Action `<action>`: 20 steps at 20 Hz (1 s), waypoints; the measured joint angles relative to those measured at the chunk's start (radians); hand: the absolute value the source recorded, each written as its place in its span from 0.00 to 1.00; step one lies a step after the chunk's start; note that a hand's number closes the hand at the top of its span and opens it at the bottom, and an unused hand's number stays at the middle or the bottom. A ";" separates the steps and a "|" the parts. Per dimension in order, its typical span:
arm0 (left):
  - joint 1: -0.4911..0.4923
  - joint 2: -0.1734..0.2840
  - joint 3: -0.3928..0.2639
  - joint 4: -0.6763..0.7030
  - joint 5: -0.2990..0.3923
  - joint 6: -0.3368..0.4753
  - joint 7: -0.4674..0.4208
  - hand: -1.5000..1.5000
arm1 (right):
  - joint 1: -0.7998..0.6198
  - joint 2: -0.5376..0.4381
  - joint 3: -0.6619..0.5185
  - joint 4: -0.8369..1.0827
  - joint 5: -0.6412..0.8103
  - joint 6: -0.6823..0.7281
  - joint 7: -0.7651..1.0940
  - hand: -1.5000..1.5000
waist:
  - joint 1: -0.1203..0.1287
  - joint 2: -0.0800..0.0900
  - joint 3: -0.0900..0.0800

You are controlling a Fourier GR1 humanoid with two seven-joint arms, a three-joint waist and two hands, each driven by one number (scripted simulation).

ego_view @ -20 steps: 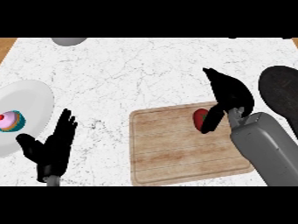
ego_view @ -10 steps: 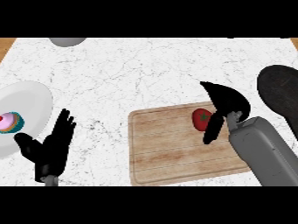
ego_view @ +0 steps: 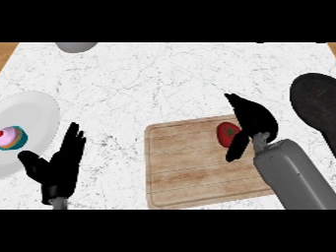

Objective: Pick the tomato from the cutting board and place it in the pan

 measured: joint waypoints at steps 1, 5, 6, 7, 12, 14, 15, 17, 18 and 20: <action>0.001 0.001 0.006 0.003 0.002 -0.006 -0.003 0.50 | 0.004 -0.003 -0.009 0.007 0.010 -0.005 -0.018 0.00 | 0.000 0.000 0.000; -0.003 -0.002 0.014 -0.001 0.000 -0.010 0.014 0.50 | 0.024 0.011 -0.010 0.053 0.064 -0.027 -0.055 0.00 | 0.000 0.000 0.000; -0.005 0.001 0.019 -0.001 0.004 -0.016 0.023 0.50 | 0.021 0.014 -0.020 0.071 0.069 -0.029 -0.070 1.00 | 0.001 0.000 0.000; -0.007 0.000 0.020 0.004 0.001 -0.019 0.023 0.50 | 0.009 0.017 -0.036 0.090 0.063 -0.025 -0.090 1.00 | 0.001 0.000 0.000; 0.004 -0.001 0.016 -0.033 -0.010 -0.010 0.056 0.50 | 0.009 0.013 -0.026 0.126 0.104 -0.063 -0.234 1.00 | 0.002 0.000 -0.002; -0.004 -0.005 0.022 -0.014 -0.008 -0.022 0.045 0.50 | 0.002 0.028 -0.019 0.155 0.140 -0.097 -0.263 1.00 | 0.001 -0.002 -0.005; 0.000 -0.011 0.018 -0.017 -0.016 -0.019 0.039 0.50 | 0.004 0.032 -0.022 0.161 0.153 -0.108 -0.279 1.00 | 0.000 -0.003 -0.006; 0.002 -0.004 0.029 -0.022 -0.014 -0.027 0.045 0.50 | 0.001 0.041 -0.029 0.182 0.177 -0.124 -0.304 1.00 | 0.000 -0.004 -0.007; 0.002 -0.011 0.028 -0.016 -0.018 -0.027 0.036 0.50 | -0.002 0.044 -0.032 0.178 0.186 -0.119 -0.304 1.00 | -0.001 -0.004 -0.007; 0.002 -0.019 0.030 -0.009 -0.025 -0.029 0.023 0.50 | 0.011 0.055 -0.037 0.168 0.209 -0.123 -0.297 1.00 | -0.002 -0.005 -0.007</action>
